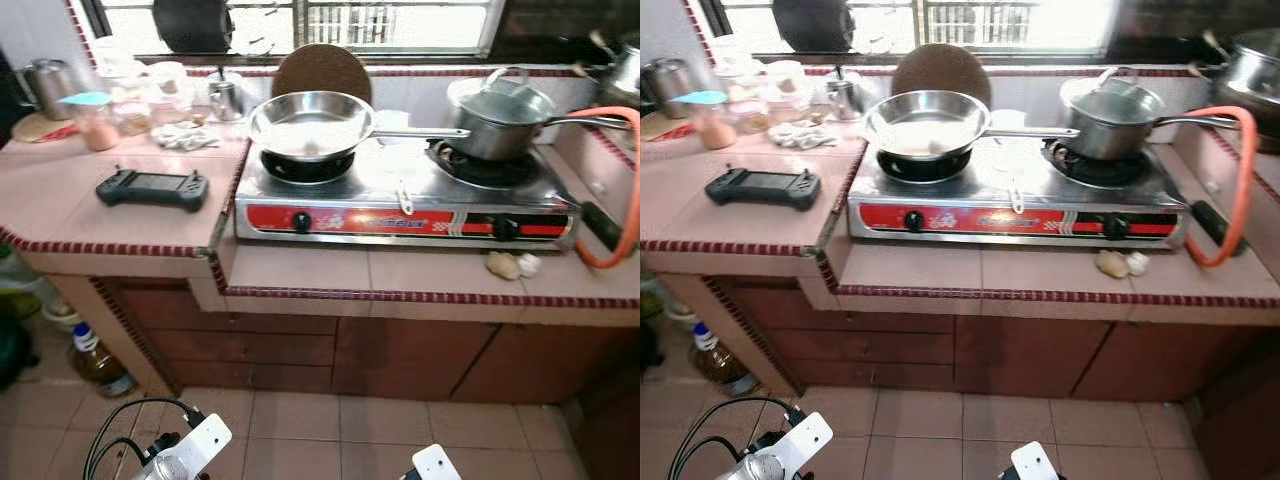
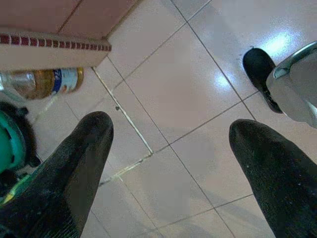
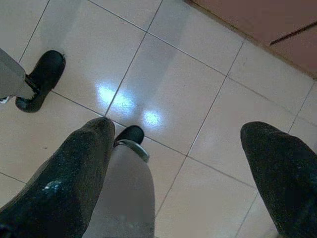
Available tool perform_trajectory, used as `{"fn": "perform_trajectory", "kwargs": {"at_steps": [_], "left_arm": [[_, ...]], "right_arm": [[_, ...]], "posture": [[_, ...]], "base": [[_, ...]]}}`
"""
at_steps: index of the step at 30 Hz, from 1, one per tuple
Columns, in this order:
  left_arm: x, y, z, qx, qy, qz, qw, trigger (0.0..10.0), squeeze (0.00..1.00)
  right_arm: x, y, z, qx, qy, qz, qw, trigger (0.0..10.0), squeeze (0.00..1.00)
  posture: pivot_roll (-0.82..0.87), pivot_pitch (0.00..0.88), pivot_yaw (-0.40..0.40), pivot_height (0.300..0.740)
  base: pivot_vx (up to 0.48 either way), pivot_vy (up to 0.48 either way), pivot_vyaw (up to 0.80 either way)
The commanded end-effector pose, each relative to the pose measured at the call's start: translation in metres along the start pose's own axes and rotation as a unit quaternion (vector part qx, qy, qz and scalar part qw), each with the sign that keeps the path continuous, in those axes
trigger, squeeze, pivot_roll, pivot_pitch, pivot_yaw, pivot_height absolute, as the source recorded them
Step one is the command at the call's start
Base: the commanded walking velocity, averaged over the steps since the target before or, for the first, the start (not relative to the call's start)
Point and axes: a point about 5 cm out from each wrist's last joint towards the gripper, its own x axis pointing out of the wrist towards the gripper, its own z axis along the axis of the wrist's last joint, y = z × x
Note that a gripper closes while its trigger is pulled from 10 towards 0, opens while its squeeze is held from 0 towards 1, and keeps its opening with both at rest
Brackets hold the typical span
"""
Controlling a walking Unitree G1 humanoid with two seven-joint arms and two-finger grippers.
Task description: Kitchen organization
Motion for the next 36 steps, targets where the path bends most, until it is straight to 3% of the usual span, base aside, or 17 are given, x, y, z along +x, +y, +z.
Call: {"fn": "perform_trajectory", "kwargs": {"at_steps": [1, 11, 15, 20, 24, 29, 30, 32, 34, 36], "left_arm": [[0.0, 0.001, -0.001, -0.003, 0.002, 0.001, 1.0, 10.0, 0.0], [0.0, 0.001, 0.0, -0.01, -0.001, 0.005, 1.0, 10.0, 0.0], [0.0, 0.004, 0.001, -0.007, -0.003, 0.006, 1.0, 10.0, 0.0], [-0.001, 0.01, 0.002, 0.038, -0.005, -0.001, 0.999, 10.0, 0.0], [-0.001, 0.013, 0.002, 0.04, -0.007, 0.005, 0.999, 10.0, 0.0], [-0.001, 0.014, 0.002, 0.028, -0.009, 0.012, 1.0, 10.0, 0.0], [-0.001, 0.014, 0.002, 0.003, -0.011, 0.018, 1.0, 10.0, 0.0], [-0.001, 0.011, -0.003, -0.094, -0.01, 0.021, 0.995, 10.0, 0.0], [-0.001, 0.01, -0.003, -0.117, -0.015, 0.022, 0.993, 10.0, 0.0], [-0.001, 0.006, -0.002, -0.204, -0.036, 0.021, 0.978, 10.0, 0.0]], "right_arm": [[0.0, 0.0, -0.001, 0.001, 0.002, 0.001, 1.0, 10.0, 0.0], [-0.001, -0.008, -0.001, 0.005, 0.003, -0.007, 1.0, 10.0, 0.0], [0.0, -0.01, 0.003, 0.041, -0.003, -0.02, 0.999, 10.0, 0.0], [0.0, -0.004, 0.002, 0.085, -0.002, -0.027, 0.996, 10.0, 0.0], [0.0, 0.007, -0.004, 0.091, 0.006, -0.019, 0.996, 10.0, 0.0], [0.0, 0.007, -0.004, 0.095, 0.007, -0.019, 0.995, 10.0, 0.0], [0.0, 0.007, -0.004, 0.088, 0.007, -0.018, 0.996, 10.0, 0.0], [0.0, 0.004, -0.003, 0.08, 0.008, -0.019, 0.997, 10.0, 0.0], [0.0, 0.002, -0.003, 0.081, 0.007, -0.02, 0.997, 10.0, 0.0], [0.001, -0.006, 0.005, 0.104, -0.008, -0.022, 0.994, 10.0, 0.0]], "posture": [[0.16, 0.0, -0.031, 0.74], [0.16, 0.0, -0.042, 0.74], [0.14, 0.0, -0.014, 0.74], [0.15, 0.0, 0.039, 0.74], [0.16, 0.0, 0.049, 0.74], [0.16, 0.0, 0.043, 0.74], [0.16, 0.0, 0.033, 0.74], [0.16, 0.0, 0.014, 0.74], [0.16, 0.0, 0.007, 0.74], [0.17, 0.0, -0.024, 0.74]], "base": [[0.0, 0.0, 0.0], [0.0, 0.0, 0.0], [0.0, 0.0, 0.0], [0.0, 0.0, 0.0], [0.0, 0.0, 0.0], [0.0, 0.0, 0.0], [0.0, 0.0, 0.0], [0.0, 0.0, 0.0], [0.0, 0.0, 0.0], [0.0, 0.0, 0.0]]}}
